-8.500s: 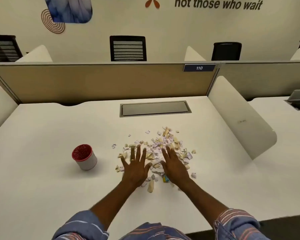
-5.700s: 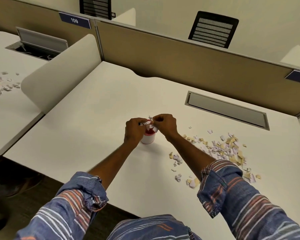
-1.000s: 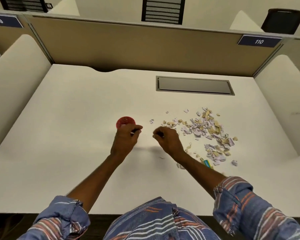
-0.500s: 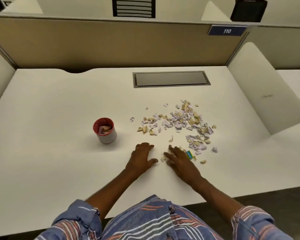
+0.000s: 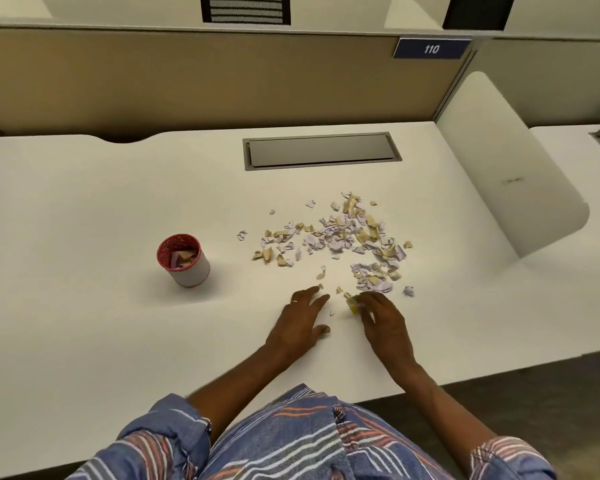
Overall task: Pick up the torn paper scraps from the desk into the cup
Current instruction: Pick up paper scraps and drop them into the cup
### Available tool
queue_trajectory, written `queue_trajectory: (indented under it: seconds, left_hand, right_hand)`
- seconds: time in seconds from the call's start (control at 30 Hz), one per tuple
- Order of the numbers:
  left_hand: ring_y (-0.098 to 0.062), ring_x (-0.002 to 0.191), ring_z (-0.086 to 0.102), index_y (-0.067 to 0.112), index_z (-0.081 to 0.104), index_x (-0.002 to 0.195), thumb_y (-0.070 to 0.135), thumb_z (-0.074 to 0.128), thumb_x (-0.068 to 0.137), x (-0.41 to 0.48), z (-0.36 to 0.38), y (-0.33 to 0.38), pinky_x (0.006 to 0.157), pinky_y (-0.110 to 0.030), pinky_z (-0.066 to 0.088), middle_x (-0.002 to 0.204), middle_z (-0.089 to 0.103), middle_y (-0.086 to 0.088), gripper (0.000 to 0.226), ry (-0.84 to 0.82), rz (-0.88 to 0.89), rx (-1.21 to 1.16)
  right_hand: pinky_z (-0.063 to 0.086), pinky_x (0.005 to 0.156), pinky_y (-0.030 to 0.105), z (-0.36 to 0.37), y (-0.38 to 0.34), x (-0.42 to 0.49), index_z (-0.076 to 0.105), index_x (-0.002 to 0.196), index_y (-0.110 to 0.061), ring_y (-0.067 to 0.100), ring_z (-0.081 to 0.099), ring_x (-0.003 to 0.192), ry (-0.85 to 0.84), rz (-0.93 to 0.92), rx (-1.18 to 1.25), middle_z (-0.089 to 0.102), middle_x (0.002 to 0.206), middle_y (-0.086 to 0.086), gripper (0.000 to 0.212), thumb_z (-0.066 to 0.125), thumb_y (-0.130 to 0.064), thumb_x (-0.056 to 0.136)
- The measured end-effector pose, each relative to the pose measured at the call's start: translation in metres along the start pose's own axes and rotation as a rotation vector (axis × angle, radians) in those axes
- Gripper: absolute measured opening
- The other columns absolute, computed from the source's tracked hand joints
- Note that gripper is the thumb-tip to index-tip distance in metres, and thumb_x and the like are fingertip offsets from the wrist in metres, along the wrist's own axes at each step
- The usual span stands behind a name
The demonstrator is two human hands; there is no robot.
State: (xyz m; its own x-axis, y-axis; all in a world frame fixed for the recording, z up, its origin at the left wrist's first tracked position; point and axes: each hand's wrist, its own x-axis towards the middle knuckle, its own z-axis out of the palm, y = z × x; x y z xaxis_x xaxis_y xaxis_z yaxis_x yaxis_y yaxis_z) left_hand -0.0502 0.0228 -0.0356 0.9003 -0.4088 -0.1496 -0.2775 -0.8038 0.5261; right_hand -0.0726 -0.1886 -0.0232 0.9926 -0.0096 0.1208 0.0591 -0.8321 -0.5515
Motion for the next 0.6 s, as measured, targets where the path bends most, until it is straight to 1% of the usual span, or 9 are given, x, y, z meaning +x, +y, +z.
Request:
queue_trajectory:
  seconds: [0.1, 0.17, 0.23, 0.3, 0.37, 0.43, 0.5, 0.53, 0.6]
  left_hand:
    - [-0.023, 0.152, 0.008, 0.029, 0.020, 0.155, 0.042, 0.057, 0.094, 0.016, 0.004, 0.009, 0.119, -0.041, 0.029, 0.165, 0.010, 0.000, 0.072, -0.027, 0.045, 0.110]
    - [-0.024, 0.153, 0.002, 0.030, 0.017, 0.155, 0.039, 0.054, 0.096, 0.029, 0.007, 0.015, 0.119, -0.044, 0.027, 0.165, 0.004, -0.001, 0.071, -0.039, 0.083, 0.186]
    - [-0.027, 0.153, -0.003, 0.031, 0.015, 0.155, 0.034, 0.051, 0.097, 0.043, 0.007, 0.019, 0.120, -0.048, 0.024, 0.165, 0.000, -0.001, 0.068, -0.054, 0.113, 0.244]
    - [-0.029, 0.152, -0.007, 0.032, 0.013, 0.156, 0.029, 0.046, 0.098, 0.055, 0.007, 0.024, 0.121, -0.053, 0.017, 0.165, -0.004, -0.001, 0.066, -0.076, 0.145, 0.281]
    - [-0.030, 0.152, -0.010, 0.034, 0.012, 0.155, 0.030, 0.041, 0.098, 0.065, 0.006, 0.030, 0.120, -0.055, 0.011, 0.165, -0.007, -0.001, 0.065, -0.112, 0.197, 0.300]
    - [-0.029, 0.153, -0.005, 0.034, 0.013, 0.155, 0.036, 0.038, 0.098, 0.071, 0.008, 0.037, 0.119, -0.055, 0.011, 0.165, -0.004, -0.002, 0.063, -0.143, 0.251, 0.295]
    - [-0.029, 0.153, 0.004, 0.034, 0.017, 0.155, 0.042, 0.038, 0.098, 0.070, 0.012, 0.044, 0.120, -0.051, 0.016, 0.165, 0.005, -0.003, 0.062, -0.169, 0.261, 0.263]
    - [-0.028, 0.152, 0.007, 0.033, 0.019, 0.155, 0.045, 0.038, 0.098, 0.069, 0.016, 0.046, 0.121, -0.049, 0.018, 0.165, 0.008, -0.003, 0.061, -0.181, 0.261, 0.274]
    - [-0.027, 0.152, 0.009, 0.032, 0.025, 0.153, 0.050, 0.039, 0.098, 0.065, 0.022, 0.047, 0.121, -0.046, 0.018, 0.165, 0.010, -0.003, 0.059, -0.200, 0.268, 0.341]
  right_hand:
    - [0.037, 0.115, 0.034, -0.001, 0.012, -0.006, 0.052, 0.142, -0.022, 0.022, 0.041, 0.141, -0.160, 0.040, -0.081, 0.046, 0.152, 0.003, 0.045, 0.059, -0.032, 0.099]
    - [0.031, 0.118, 0.036, 0.000, 0.016, -0.007, 0.046, 0.147, -0.023, 0.023, 0.032, 0.146, -0.231, 0.008, -0.104, 0.038, 0.157, 0.004, 0.050, 0.057, -0.034, 0.100]
    - [0.035, 0.115, 0.034, 0.002, 0.017, -0.006, 0.051, 0.143, -0.020, 0.026, 0.039, 0.142, -0.251, -0.051, -0.129, 0.044, 0.152, 0.007, 0.044, 0.056, -0.031, 0.100]
    - [0.043, 0.106, 0.031, 0.003, 0.019, -0.004, 0.059, 0.134, -0.017, 0.026, 0.049, 0.132, -0.246, -0.085, -0.153, 0.053, 0.143, 0.006, 0.036, 0.056, -0.029, 0.100]
    - [0.047, 0.102, 0.030, -0.002, 0.026, -0.001, 0.062, 0.130, -0.017, 0.023, 0.052, 0.128, -0.202, -0.052, -0.136, 0.055, 0.141, 0.003, 0.035, 0.059, -0.031, 0.098]
    - [0.047, 0.101, 0.031, -0.012, 0.038, 0.003, 0.060, 0.132, -0.020, 0.022, 0.051, 0.130, -0.143, -0.006, -0.090, 0.053, 0.142, 0.002, 0.040, 0.064, -0.034, 0.095]
    - [0.045, 0.105, 0.032, -0.023, 0.050, 0.009, 0.055, 0.137, -0.023, 0.021, 0.045, 0.135, -0.108, -0.002, -0.081, 0.049, 0.147, 0.002, 0.048, 0.067, -0.038, 0.092]
    - [0.041, 0.109, 0.033, -0.027, 0.056, 0.013, 0.051, 0.141, -0.024, 0.022, 0.040, 0.140, -0.115, 0.002, -0.088, 0.044, 0.152, 0.002, 0.053, 0.067, -0.039, 0.092]
    - [0.031, 0.117, 0.039, -0.032, 0.066, 0.022, 0.038, 0.150, -0.025, 0.025, 0.024, 0.149, -0.183, 0.007, -0.105, 0.028, 0.162, 0.004, 0.065, 0.064, -0.042, 0.093]
